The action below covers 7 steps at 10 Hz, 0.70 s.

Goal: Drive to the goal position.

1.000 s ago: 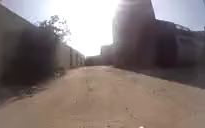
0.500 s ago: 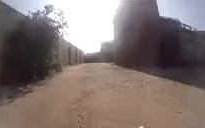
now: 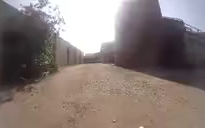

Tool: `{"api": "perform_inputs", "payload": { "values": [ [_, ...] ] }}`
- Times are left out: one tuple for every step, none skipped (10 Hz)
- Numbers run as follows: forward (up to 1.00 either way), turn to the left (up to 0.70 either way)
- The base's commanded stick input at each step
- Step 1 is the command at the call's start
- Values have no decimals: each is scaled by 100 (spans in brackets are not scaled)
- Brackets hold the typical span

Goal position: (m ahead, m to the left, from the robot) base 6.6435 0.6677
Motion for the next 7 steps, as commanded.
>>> {"api": "perform_inputs", "payload": {
  "values": [
    [100,0],
    [100,0],
    [100,0],
    [100,0],
    [100,0],
    [100,0],
    [100,0]
  ]
}}
